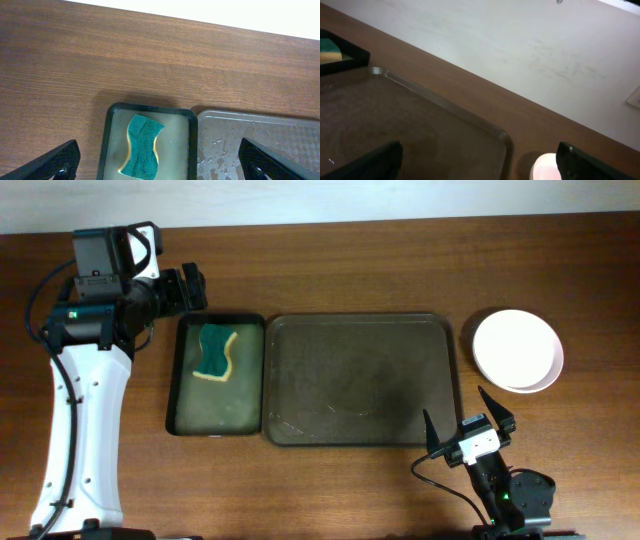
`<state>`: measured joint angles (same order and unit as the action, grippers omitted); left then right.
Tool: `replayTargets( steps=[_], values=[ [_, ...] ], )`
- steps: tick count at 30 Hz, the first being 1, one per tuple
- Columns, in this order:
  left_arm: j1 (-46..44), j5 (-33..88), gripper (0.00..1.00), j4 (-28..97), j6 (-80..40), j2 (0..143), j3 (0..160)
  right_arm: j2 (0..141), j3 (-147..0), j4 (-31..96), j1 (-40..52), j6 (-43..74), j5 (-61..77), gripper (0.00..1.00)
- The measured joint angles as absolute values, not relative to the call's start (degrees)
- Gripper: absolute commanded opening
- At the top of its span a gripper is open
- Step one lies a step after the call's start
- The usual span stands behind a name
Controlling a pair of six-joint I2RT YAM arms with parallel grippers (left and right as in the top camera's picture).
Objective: Clean dirty plates on tray and stack at the side
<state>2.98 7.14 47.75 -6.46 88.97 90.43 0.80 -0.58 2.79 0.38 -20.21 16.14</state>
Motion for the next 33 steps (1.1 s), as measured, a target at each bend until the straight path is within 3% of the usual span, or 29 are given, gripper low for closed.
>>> replayTargets(
  steps=[7,16,24,33],
  values=[
    [2.98,7.14,0.99,48.90,-6.46,87.70,90.35,0.80,-0.58,2.79,0.38,-20.18,16.14,0.98],
    [2.98,7.14,0.99,48.86,-6.46,67.46,90.13,0.80,-0.58,2.79,0.38,-20.21,16.14,0.99],
    [3.07,6.83,0.99,51.37,-6.46,61.76,89.23,0.80,-0.58,2.81,0.38,-20.16,16.16,0.98],
    [3.09,4.84,1.00,52.07,-6.48,36.56,63.96,0.69,-0.58,2.81,0.38,-20.23,16.14,0.98]
  ],
)
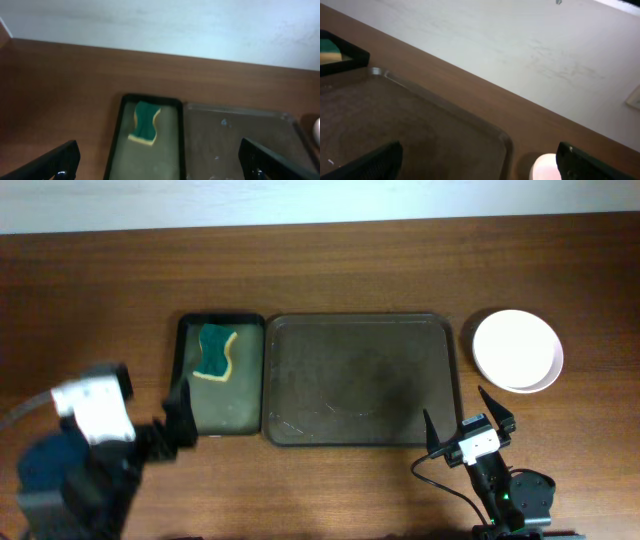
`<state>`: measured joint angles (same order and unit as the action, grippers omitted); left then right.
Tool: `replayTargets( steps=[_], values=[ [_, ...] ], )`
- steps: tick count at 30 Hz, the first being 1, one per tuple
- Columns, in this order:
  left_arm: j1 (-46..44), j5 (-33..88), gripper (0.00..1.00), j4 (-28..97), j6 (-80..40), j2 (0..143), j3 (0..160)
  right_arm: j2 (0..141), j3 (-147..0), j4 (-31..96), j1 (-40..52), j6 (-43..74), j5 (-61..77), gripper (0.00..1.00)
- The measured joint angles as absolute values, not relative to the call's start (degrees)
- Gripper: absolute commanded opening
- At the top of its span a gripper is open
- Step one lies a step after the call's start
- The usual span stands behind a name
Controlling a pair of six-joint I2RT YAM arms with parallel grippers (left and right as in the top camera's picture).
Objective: Clean dirty plates on tray and stack at the side
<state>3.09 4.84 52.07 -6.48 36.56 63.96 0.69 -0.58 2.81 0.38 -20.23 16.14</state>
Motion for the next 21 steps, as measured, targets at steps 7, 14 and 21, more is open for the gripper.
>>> replayTargets(
  steps=[7,14,21],
  values=[
    [3.09,3.62,0.99,35.11,-6.48,17.15,42.04,0.69,-0.58,2.79,0.38,-20.23,16.12,0.98],
    [3.09,4.75,0.99,2.26,-6.48,5.19,25.50,0.69,-0.58,2.81,0.38,-20.23,16.12,0.98],
    [3.09,5.67,0.99,-15.16,-6.50,0.80,12.73,0.69,-0.58,2.81,0.38,-20.21,16.14,0.98]
  ],
)
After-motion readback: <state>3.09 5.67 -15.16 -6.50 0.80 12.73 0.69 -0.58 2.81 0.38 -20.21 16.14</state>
